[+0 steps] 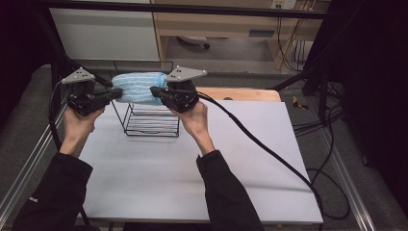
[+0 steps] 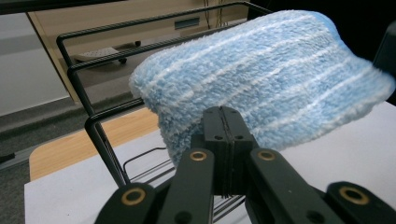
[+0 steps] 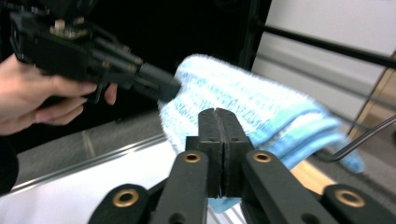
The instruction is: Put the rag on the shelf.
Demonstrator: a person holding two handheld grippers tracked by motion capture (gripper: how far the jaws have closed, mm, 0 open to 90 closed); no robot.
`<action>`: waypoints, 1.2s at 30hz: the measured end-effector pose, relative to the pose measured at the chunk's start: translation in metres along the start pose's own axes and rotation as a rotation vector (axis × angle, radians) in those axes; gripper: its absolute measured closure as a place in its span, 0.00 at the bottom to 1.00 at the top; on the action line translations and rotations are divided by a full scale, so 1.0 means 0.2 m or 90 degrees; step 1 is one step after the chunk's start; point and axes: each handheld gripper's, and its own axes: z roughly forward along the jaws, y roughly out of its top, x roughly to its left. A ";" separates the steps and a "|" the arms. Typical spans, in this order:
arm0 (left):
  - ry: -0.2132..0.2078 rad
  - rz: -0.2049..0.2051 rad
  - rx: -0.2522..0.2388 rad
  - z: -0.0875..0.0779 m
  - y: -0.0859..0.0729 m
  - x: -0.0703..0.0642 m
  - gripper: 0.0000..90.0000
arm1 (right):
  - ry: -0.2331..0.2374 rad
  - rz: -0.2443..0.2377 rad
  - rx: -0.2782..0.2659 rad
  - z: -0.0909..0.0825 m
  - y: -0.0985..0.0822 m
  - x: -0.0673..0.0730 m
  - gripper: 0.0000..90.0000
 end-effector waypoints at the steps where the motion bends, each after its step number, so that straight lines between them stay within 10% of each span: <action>1: 0.000 -0.001 0.001 0.00 0.00 0.00 0.99 | 0.005 0.002 0.009 0.01 -0.01 0.00 1.00; 23: -0.001 -0.032 -0.029 0.08 -0.06 0.01 0.98 | -0.055 -0.006 0.022 0.08 -0.18 -0.10 0.96; 36: 0.010 0.006 -0.041 -0.02 -0.03 -0.05 0.74 | -0.033 0.000 -0.006 -0.03 -0.11 -0.05 0.79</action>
